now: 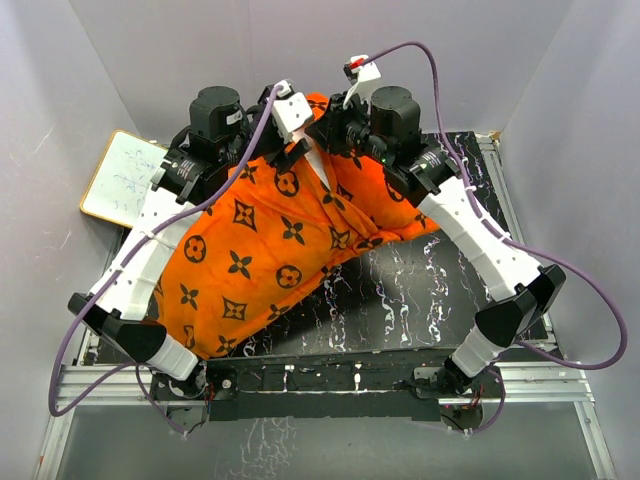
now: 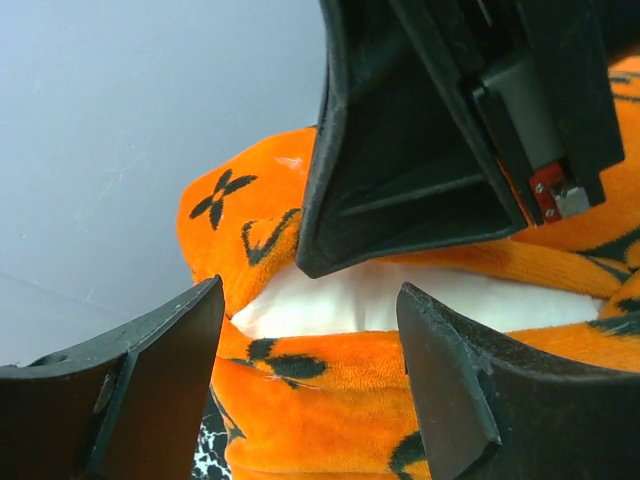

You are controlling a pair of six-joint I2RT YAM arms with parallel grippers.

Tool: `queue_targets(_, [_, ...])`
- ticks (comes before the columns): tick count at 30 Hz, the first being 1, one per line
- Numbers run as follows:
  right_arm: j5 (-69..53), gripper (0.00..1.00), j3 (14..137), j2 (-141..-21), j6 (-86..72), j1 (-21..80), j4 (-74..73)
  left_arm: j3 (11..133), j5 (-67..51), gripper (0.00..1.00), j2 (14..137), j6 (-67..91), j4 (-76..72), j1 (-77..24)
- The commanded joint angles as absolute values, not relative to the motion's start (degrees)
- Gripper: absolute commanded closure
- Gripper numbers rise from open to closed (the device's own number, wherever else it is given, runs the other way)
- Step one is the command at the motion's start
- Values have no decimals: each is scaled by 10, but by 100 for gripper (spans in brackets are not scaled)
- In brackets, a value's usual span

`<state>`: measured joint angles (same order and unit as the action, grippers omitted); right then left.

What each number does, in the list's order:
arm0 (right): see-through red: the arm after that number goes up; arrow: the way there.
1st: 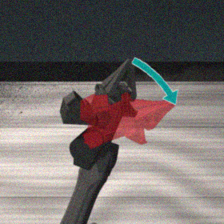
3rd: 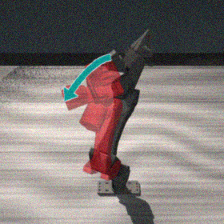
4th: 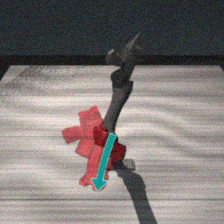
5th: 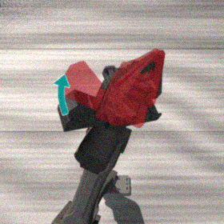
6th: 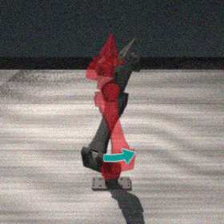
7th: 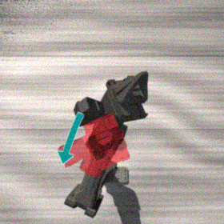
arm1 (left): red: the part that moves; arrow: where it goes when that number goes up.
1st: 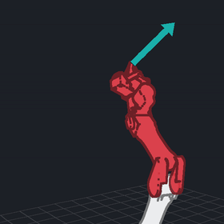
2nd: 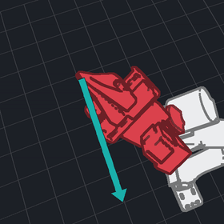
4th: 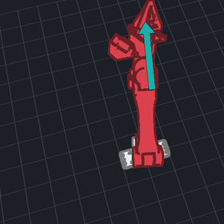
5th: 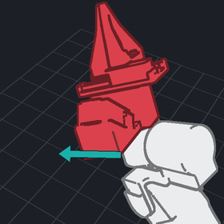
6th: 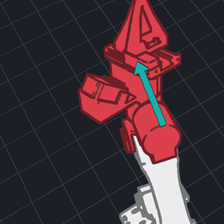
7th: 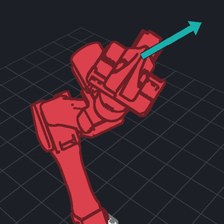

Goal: Remove the pillowcase from the pillow
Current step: Remove the pillow from the pillowcase.

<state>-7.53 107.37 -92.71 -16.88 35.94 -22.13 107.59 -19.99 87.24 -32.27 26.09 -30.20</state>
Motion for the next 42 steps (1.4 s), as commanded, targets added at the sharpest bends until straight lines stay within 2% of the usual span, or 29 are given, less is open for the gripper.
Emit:
queue_targets(1, [-126, 92, 1123, -863, -164, 367, -102, 1088, -229, 33, 859, -384, 303, -304])
queue_targets(9, [-174, 92, 1109, -841, -166, 367, -110, 1082, -217, 32, 864, -433, 248, -292])
queue_targets(15, [-217, 92, 1120, -842, -187, 367, -105, 1207, -240, 33, 927, -457, 291, -291])
queue_targets(20, [-259, 92, 1119, -836, -211, 367, -84, 1146, -267, 36, 903, -476, 275, -290])
queue_targets(23, [-286, 92, 1117, -834, -227, 367, -71, 1094, -278, 43, 879, -475, 243, -291])
queue_targets(27, [-325, 92, 1115, -834, -253, 366, -50, 1069, -281, 70, 875, -463, 226, -290])
queue_targets(32, [-390, 92, 1113, -839, -285, 364, -28, 1022, -272, 73, 873, -460, 190, -291])
queue_targets(36, [-370, 92, 1078, -818, -290, 350, -29, 997, -256, 98, 863, -408, 103, -291])
queue_targets(40, [-299, 91, 1023, -782, -313, 316, -29, 1014, -219, 100, 869, -362, 40, -291])
queue_targets(42, [-249, 85, 1000, -767, -323, 306, -42, 1025, -201, 100, 872, -345, 13, -291])
